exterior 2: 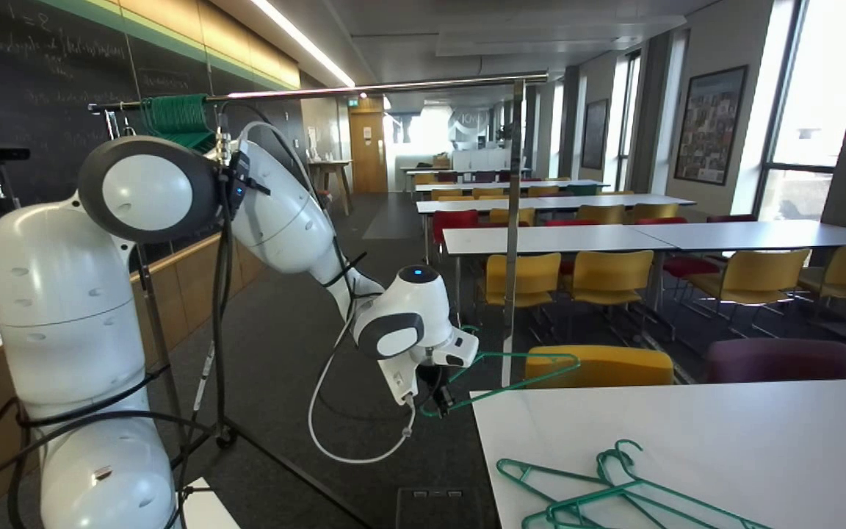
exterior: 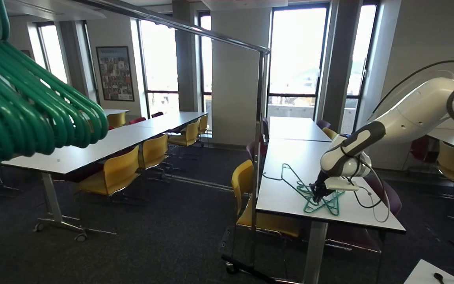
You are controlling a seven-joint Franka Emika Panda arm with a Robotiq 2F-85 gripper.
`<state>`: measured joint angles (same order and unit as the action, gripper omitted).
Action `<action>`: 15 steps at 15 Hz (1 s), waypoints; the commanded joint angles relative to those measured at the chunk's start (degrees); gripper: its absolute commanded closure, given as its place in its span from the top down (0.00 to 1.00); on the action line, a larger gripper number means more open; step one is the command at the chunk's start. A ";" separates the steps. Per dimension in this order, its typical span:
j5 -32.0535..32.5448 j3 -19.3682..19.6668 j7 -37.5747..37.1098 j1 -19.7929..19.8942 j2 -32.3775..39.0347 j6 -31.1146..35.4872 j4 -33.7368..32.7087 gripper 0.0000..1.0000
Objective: Hang the clothing hanger on the clothing rack
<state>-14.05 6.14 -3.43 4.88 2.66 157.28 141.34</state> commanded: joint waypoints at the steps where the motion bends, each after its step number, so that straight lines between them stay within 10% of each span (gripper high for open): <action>1: -10.37 -1.08 14.08 0.52 -7.05 -12.82 1.17 0.03; 8: -12.34 1.13 23.30 0.09 -6.24 -38.38 -6.00 0.03; 15: -13.20 0.83 39.65 -0.74 -7.86 -46.13 -8.82 0.03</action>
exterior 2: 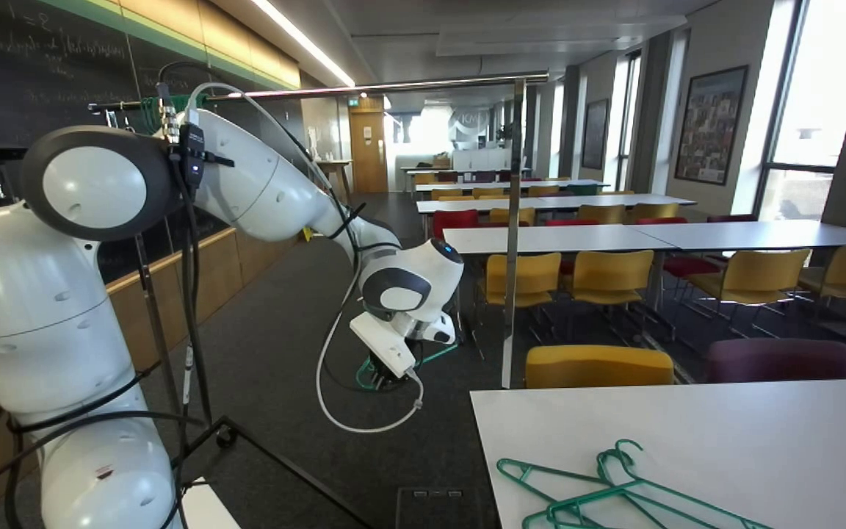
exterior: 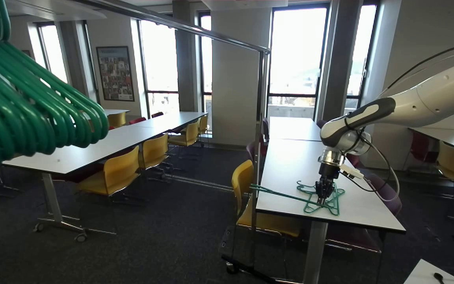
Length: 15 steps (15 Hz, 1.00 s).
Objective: Hang the clothing hanger on the clothing rack
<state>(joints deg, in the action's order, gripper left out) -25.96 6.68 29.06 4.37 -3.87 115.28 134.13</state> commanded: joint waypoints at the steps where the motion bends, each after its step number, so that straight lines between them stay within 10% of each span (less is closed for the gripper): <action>1: -1.81 0.33 9.33 -0.23 -1.35 -5.13 -2.12 0.03; 15: -23.04 3.76 15.94 4.65 11.32 -35.47 -21.77 0.03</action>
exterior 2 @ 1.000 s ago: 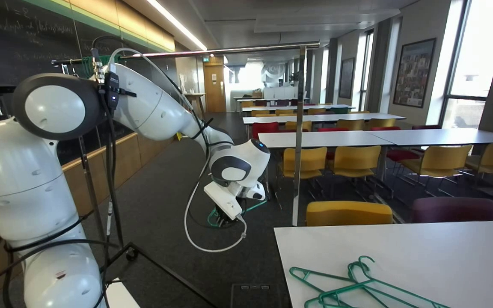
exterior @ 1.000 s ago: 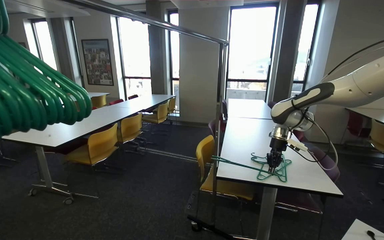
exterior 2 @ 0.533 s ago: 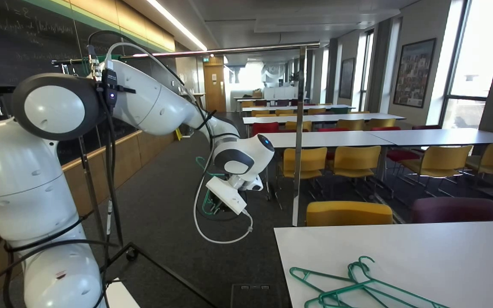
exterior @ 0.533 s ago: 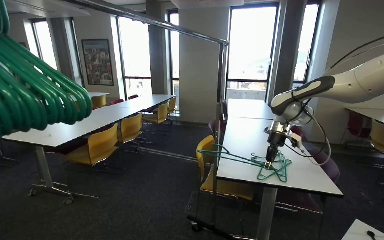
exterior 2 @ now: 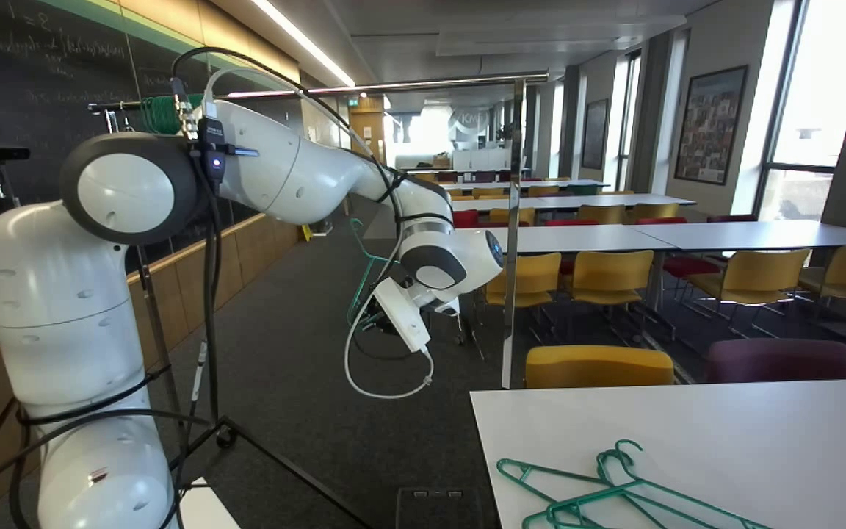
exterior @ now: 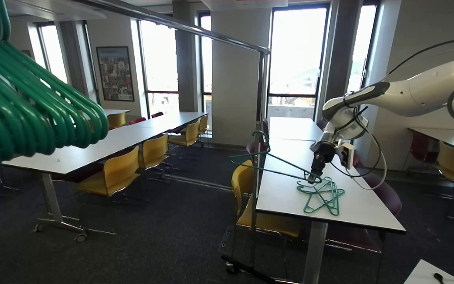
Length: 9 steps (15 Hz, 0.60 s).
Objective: Hang the clothing hanger on the clothing rack
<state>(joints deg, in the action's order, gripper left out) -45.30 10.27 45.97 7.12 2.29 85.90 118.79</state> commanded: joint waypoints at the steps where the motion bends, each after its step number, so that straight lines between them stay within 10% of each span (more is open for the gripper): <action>1: -4.72 0.02 -1.25 2.41 6.55 -7.26 -7.82 0.03; 9: -4.82 -1.07 -0.29 3.07 11.05 -6.23 -10.61 0.10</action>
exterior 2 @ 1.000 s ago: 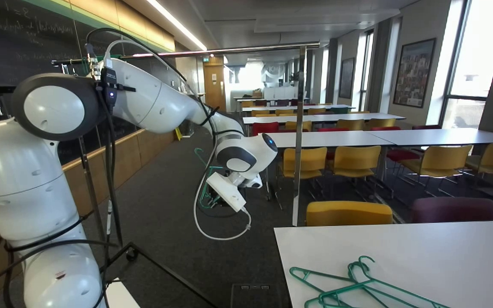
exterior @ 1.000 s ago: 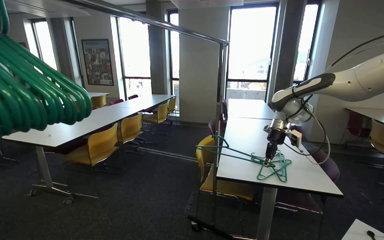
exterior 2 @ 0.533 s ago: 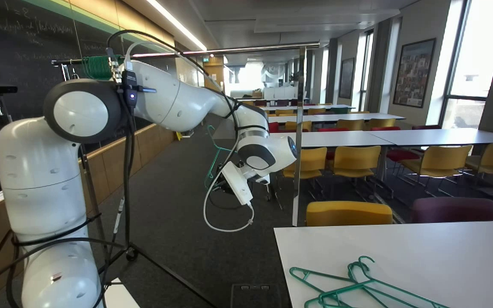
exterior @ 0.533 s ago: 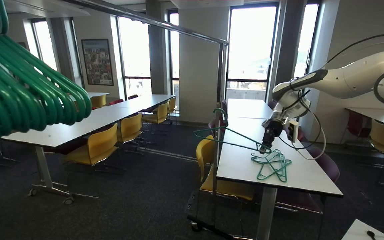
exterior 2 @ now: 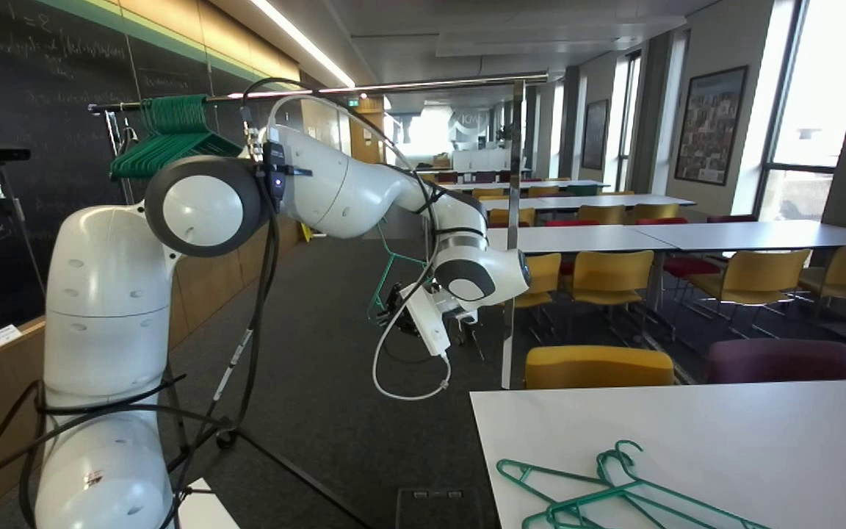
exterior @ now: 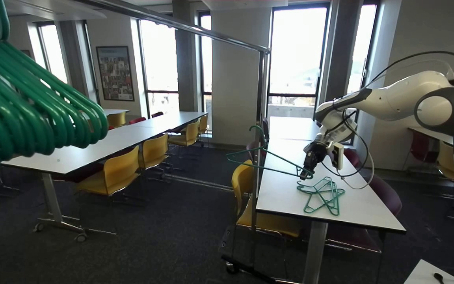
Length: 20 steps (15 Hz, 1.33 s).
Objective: Hang the clothing hanger on the clothing rack
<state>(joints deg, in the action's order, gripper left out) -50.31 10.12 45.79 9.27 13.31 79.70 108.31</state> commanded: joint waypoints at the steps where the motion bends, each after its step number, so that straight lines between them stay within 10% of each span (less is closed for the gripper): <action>1: 0.20 -0.99 -0.13 0.92 0.28 -0.03 -0.40 0.10; 11: -6.55 -4.23 0.27 -0.43 -0.95 -2.67 -3.84 0.03; 20: -17.61 -8.73 -9.28 -3.75 -0.17 -3.80 -21.38 0.03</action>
<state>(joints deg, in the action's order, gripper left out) -64.11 1.71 39.31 5.08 12.17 78.43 92.40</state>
